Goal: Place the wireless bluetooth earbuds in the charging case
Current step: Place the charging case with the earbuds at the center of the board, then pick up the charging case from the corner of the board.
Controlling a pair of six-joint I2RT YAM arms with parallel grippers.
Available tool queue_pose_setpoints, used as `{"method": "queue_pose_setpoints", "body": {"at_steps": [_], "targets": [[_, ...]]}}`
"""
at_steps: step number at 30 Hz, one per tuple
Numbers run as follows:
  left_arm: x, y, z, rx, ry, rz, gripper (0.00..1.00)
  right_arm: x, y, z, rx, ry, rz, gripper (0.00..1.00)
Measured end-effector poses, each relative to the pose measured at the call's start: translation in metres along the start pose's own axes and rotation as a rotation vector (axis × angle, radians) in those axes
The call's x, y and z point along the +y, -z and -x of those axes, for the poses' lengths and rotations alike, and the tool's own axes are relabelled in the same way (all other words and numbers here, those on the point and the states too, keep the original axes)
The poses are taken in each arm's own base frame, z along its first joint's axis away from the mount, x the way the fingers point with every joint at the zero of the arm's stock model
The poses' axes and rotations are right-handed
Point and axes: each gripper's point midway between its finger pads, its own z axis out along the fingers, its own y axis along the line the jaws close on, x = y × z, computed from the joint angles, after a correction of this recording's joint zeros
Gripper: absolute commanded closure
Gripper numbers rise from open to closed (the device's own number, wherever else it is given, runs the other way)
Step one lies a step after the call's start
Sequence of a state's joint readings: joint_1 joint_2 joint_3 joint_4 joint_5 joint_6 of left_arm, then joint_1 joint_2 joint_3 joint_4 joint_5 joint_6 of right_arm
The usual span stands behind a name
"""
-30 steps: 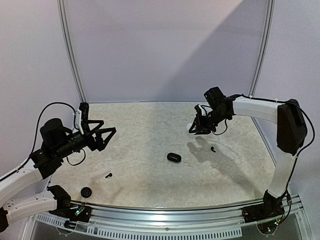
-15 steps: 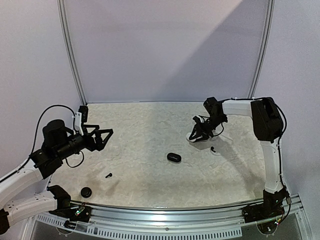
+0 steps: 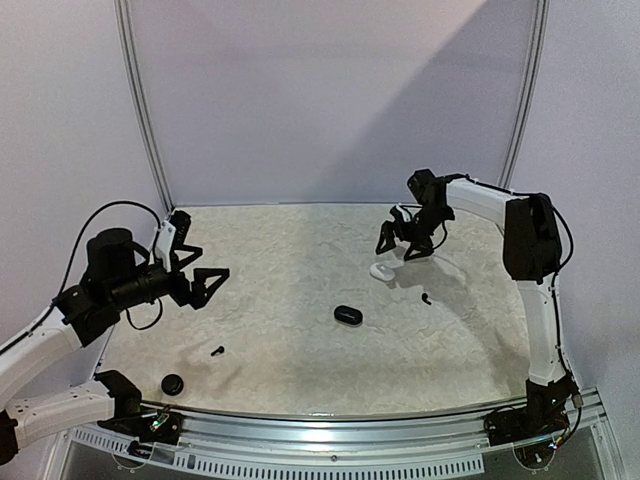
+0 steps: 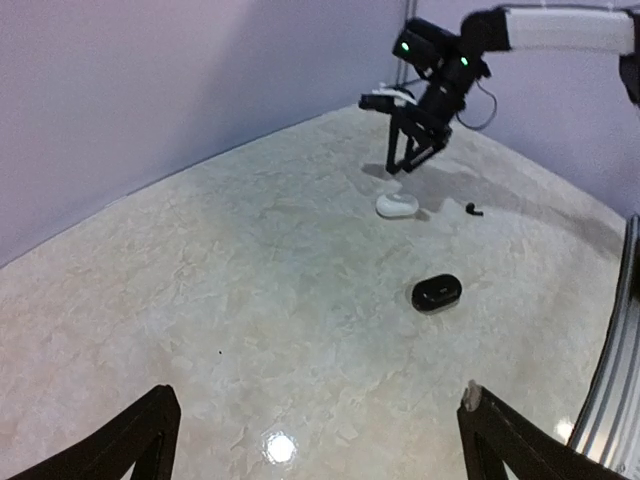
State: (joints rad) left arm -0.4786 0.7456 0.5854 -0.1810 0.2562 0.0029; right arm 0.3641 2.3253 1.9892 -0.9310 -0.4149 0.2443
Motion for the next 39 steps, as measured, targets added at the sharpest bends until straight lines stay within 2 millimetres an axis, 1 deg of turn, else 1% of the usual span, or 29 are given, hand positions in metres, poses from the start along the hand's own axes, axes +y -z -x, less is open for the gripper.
{"method": "queue_pose_setpoints", "body": {"at_steps": [1, 3, 4, 5, 6, 8, 9, 11, 12, 13, 14, 15, 16, 17, 19, 22, 24, 26, 28, 31, 34, 37, 39], "targets": [[-0.001, 0.0, 0.002, 0.009, -0.023, -0.007, 0.01, -0.001, 0.004, 0.003, -0.016, 0.009, -0.019, 0.01], [-0.004, -0.002, -0.003, 0.139, -0.153, -0.048, 0.01, -0.003, 0.016, 0.007, -0.044, 0.024, -0.063, 0.01], [-0.006, -0.001, -0.009, 0.232, -0.237, -0.085, 0.01, -0.002, 0.024, 0.008, -0.067, 0.038, -0.089, 0.01], [-0.007, -0.001, -0.021, 0.327, -0.311, -0.121, 0.02, 0.002, 0.035, 0.009, -0.092, 0.053, -0.11, 0.01], [-0.007, 0.001, -0.037, 0.414, -0.363, -0.154, 0.03, 0.005, 0.048, 0.01, -0.123, 0.069, -0.131, 0.01], [-0.006, 0.012, -0.088, 0.651, -0.463, -0.255, 0.04, 0.019, 0.073, 0.009, -0.186, 0.108, -0.161, 0.01], [-0.006, 0.023, -0.116, 0.776, -0.511, -0.321, 0.04, 0.032, 0.086, 0.007, -0.223, 0.139, -0.169, 0.01], [-0.007, 0.05, -0.162, 0.962, -0.604, -0.46, 0.03, 0.061, 0.106, -0.001, -0.288, 0.208, -0.168, 0.01], [-0.008, 0.065, -0.177, 1.02, -0.653, -0.527, 0.03, 0.079, 0.113, -0.006, -0.315, 0.248, -0.157, 0.01], [-0.009, 0.076, -0.185, 1.048, -0.691, -0.579, 0.03, 0.086, 0.119, -0.009, -0.338, 0.266, -0.153, 0.01], [-0.009, 0.087, -0.191, 1.065, -0.745, -0.628, 0.02, 0.107, 0.117, -0.02, -0.342, 0.311, -0.134, 0.01], [-0.009, 0.096, -0.196, 1.071, -0.801, -0.672, 0.03, 0.119, 0.114, -0.028, -0.344, 0.34, -0.122, 0.01], [-0.008, 0.105, -0.202, 1.08, -0.853, -0.708, 0.03, 0.128, 0.108, -0.037, -0.337, 0.362, -0.115, 0.01], [-0.008, 0.112, -0.209, 1.092, -0.893, -0.743, 0.04, 0.132, 0.101, -0.045, -0.325, 0.378, -0.115, 0.01], [-0.007, 0.121, -0.225, 1.123, -0.936, -0.802, 0.04, 0.135, 0.085, -0.06, -0.289, 0.4, -0.119, 0.01], [-0.006, 0.12, -0.24, 1.142, -0.954, -0.853, 0.06, 0.129, 0.062, -0.086, -0.22, 0.41, -0.147, 0.01], [-0.007, 0.121, -0.252, 1.15, -0.953, -0.875, 0.1, 0.125, 0.053, -0.097, -0.194, 0.41, -0.157, 0.01], [-0.007, 0.119, -0.259, 1.149, -0.954, -0.877, 0.16, 0.123, 0.048, -0.106, -0.183, 0.404, -0.159, 0.01], [-0.007, 0.117, -0.263, 1.149, -0.949, -0.865, 0.19, 0.121, 0.047, -0.111, -0.18, 0.396, -0.161, 0.01], [-0.005, 0.109, -0.265, 1.14, -0.953, -0.849, 0.23, 0.121, 0.052, -0.112, -0.201, 0.38, -0.156, 0.01], [-0.003, 0.107, -0.269, 1.139, -0.961, -0.844, 0.33, 0.125, 0.06, -0.11, -0.228, 0.373, -0.146, 0.01], [-0.003, 0.106, -0.271, 1.128, -0.979, -0.841, 0.45, 0.129, 0.065, -0.107, -0.253, 0.372, -0.134, 0.01], [-0.002, 0.104, -0.271, 1.119, -0.991, -0.835, 0.48, 0.13, 0.066, -0.106, -0.256, 0.373, -0.133, 0.01]]}}
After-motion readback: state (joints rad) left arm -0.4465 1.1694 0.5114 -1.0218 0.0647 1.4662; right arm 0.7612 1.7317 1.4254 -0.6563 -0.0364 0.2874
